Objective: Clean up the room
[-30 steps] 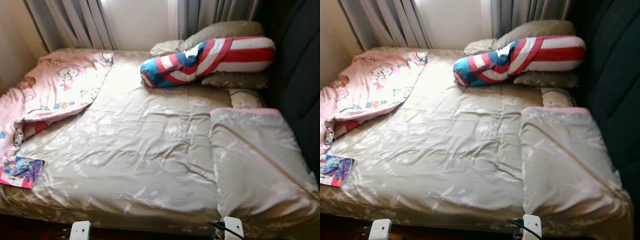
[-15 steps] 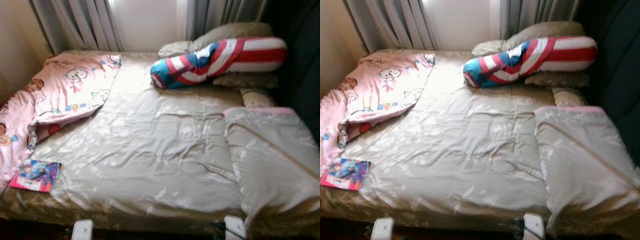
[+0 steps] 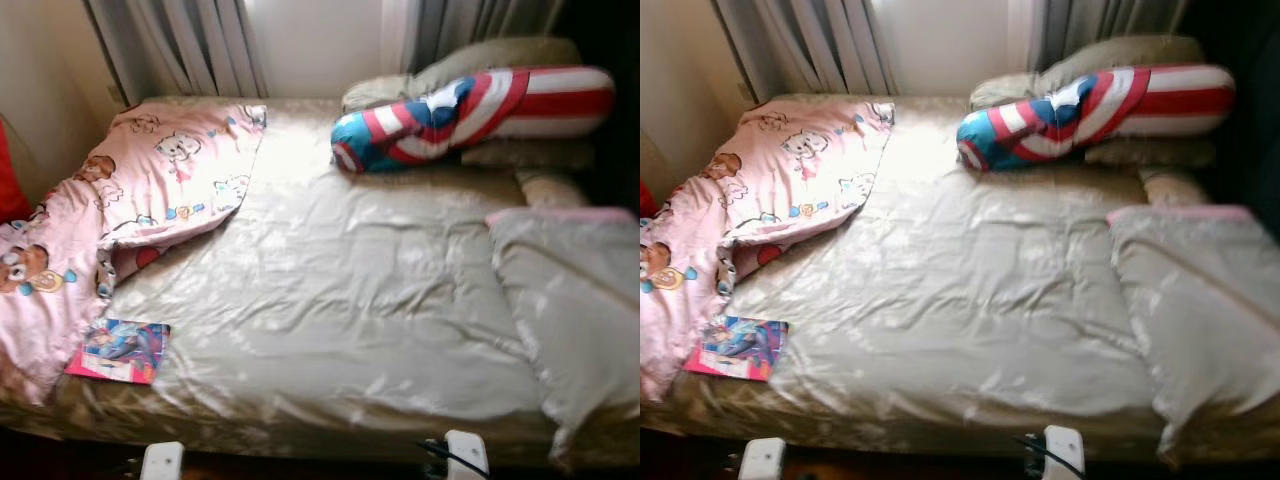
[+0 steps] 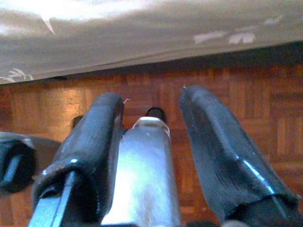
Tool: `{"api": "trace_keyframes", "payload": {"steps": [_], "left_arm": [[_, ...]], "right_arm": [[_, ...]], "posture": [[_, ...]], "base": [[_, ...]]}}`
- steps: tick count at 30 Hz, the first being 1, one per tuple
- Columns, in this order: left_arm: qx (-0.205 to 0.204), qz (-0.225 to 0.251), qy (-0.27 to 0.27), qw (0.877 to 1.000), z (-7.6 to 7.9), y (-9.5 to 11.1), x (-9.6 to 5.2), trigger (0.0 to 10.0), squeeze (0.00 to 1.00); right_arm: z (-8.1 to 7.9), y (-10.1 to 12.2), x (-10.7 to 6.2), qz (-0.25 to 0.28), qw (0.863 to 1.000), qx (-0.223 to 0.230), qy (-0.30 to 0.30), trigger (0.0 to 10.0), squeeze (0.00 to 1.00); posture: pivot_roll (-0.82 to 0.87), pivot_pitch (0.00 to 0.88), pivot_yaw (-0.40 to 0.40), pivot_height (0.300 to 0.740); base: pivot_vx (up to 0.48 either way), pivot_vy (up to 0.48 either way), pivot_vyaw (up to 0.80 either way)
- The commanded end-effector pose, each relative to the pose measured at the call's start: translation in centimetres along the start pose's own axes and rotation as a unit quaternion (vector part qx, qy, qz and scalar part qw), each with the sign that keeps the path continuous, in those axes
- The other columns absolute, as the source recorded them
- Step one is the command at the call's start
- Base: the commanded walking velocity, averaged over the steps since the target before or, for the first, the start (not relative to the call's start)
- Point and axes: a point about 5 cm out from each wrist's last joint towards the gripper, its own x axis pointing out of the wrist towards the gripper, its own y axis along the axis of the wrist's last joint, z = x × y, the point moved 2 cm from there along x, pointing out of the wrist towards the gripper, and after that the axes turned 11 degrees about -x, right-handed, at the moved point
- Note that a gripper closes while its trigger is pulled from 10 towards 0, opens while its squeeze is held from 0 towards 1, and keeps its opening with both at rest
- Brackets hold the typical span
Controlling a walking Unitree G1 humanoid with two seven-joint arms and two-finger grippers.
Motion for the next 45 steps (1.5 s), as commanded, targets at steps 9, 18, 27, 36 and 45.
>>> {"api": "trace_keyframes", "payload": {"steps": [9, 18, 27, 36, 45], "left_arm": [[-0.001, -0.005, 0.013, 1.0, -0.75, -0.14, -0.16, 10.0, 0.0], [-0.006, -0.006, 0.015, 1.0, -0.64, -0.21, -0.13, 10.0, 0.0], [-0.008, -0.005, 0.015, 1.0, -0.5, -0.23, -0.1, 10.0, 0.0], [-0.01, -0.002, 0.017, 1.0, -0.54, -0.18, -0.1, 10.0, 0.0], [-0.007, -0.006, 0.016, 1.0, -0.52, -0.28, -0.12, 10.0, 0.0]], "right_arm": [[-0.48, 0.31, 0.11, 0.003, 1.0, -0.001, 0.006, 10.0, 0.0], [-0.45, 0.36, 0.11, 0.003, 1.0, -0.004, 0.008, 10.0, 0.0], [-0.36, 0.43, 0.13, 0.003, 1.0, -0.008, 0.009, 10.0, 0.0], [-0.37, 0.25, 0.1, -0.002, 1.0, -0.011, 0.011, 10.0, 0.0], [-0.22, 0.27, 0.09, -0.001, 1.0, -0.011, 0.009, 10.0, 0.0]], "posture": [[0.0, 0.114, 0.016, 0.74], [0.01, 0.112, 0.006, 0.74], [0.02, 0.097, 0.002, 0.74], [0.03, 0.085, -0.003, 0.74], [0.01, 0.085, 0.002, 0.74]], "base": [[0.0, 0.396, 0.0], [0.0, 0.396, 0.0], [0.0, 0.393, 0.0], [0.0, 0.394, 0.0], [0.0, 0.394, 0.0]]}}
